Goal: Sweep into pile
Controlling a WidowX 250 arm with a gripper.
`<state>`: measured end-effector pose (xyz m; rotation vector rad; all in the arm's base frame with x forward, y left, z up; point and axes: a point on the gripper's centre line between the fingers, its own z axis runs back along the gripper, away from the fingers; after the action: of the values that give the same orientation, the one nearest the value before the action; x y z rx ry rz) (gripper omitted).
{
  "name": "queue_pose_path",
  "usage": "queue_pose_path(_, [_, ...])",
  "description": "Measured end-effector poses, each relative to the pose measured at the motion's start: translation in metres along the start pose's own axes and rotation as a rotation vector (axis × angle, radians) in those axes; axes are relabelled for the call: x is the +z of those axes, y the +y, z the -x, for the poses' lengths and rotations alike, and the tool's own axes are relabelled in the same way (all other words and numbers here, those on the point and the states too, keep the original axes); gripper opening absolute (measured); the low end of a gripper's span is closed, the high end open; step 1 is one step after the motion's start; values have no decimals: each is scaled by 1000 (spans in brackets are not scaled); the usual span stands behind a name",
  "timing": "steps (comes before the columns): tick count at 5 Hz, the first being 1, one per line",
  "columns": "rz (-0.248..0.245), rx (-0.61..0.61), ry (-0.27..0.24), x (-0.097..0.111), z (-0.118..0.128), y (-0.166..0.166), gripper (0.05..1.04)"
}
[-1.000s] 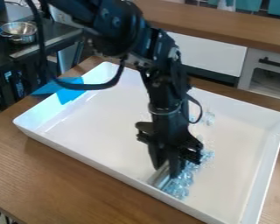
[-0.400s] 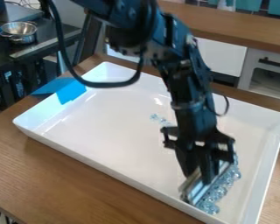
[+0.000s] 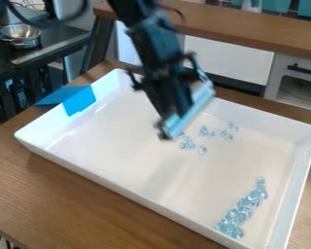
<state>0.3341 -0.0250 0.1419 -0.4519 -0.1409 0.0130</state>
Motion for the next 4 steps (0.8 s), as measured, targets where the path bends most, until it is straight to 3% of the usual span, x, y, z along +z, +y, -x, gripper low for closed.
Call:
queue_pose_path(1, [-68,58,-35,27,-5,41,340])
queue_pose_path(2, [-140,127,-21,19,-8,97,341])
queue_pose_path(4, [-283,208,-37,-27,-18,141,341])
